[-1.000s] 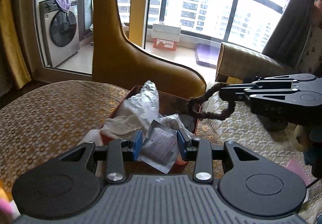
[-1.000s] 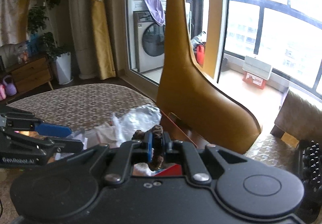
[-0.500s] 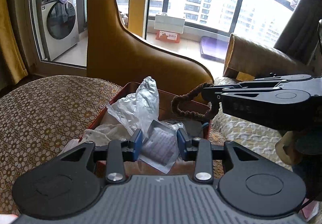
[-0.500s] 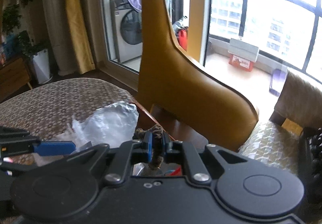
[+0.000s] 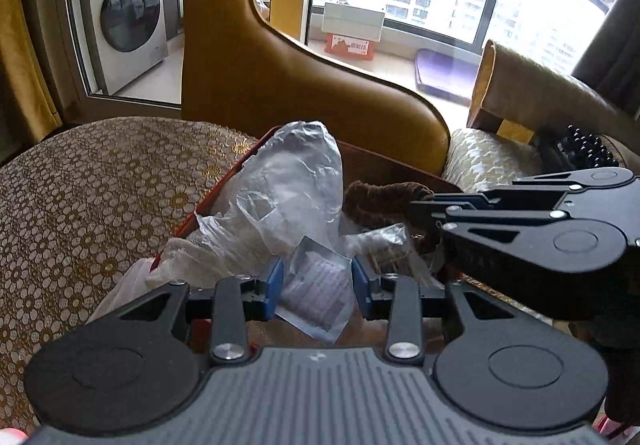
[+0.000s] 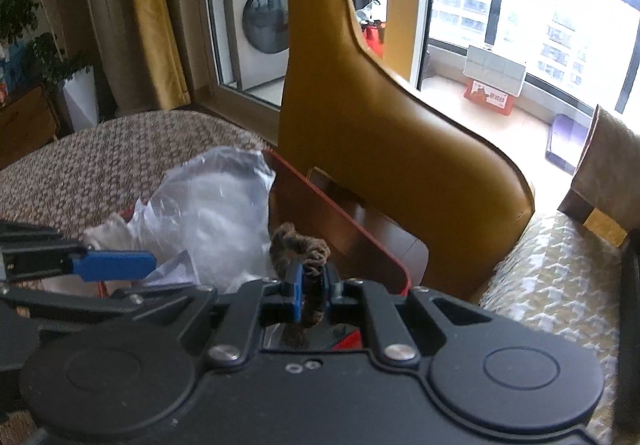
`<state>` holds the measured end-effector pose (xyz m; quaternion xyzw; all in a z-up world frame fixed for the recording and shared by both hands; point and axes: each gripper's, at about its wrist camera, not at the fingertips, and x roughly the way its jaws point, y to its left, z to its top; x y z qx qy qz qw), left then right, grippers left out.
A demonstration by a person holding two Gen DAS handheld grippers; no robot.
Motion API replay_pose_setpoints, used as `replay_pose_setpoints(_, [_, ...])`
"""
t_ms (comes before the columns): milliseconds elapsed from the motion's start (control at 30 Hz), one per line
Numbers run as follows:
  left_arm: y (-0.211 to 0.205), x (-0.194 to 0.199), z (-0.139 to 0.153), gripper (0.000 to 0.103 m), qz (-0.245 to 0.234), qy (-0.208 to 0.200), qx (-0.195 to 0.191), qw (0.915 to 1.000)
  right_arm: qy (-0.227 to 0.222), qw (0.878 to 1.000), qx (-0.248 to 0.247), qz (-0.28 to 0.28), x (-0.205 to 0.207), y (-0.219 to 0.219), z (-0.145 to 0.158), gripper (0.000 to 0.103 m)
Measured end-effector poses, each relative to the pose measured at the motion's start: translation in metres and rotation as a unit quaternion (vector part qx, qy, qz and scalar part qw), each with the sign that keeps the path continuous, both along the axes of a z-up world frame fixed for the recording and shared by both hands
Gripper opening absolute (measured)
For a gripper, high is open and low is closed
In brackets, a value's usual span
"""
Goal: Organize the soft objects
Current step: 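Lower the sachet and hair tie into the red box and open both tools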
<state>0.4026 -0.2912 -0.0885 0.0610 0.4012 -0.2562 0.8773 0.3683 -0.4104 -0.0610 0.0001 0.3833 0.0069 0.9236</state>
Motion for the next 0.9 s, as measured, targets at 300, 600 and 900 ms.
replay_pose_setpoints(300, [-0.001, -0.005, -0.007, 0.041, 0.001, 0.005, 0.012, 0.9999, 0.009, 1.000, -0.006, 0.006, -0.007, 0.002, -0.002, 0.021])
replay_pose_setpoints(600, [0.006, -0.017, 0.000, 0.057, -0.001, -0.004, 0.005, 1.0000, 0.005, 1.000, 0.009, 0.001, -0.019, -0.003, 0.008, 0.034])
replay_pose_setpoints(900, [0.023, -0.031, 0.017, 0.065, 0.005, -0.017, -0.015, 0.9997, -0.006, 1.000, 0.028, 0.008, -0.042, -0.001, 0.023, 0.043])
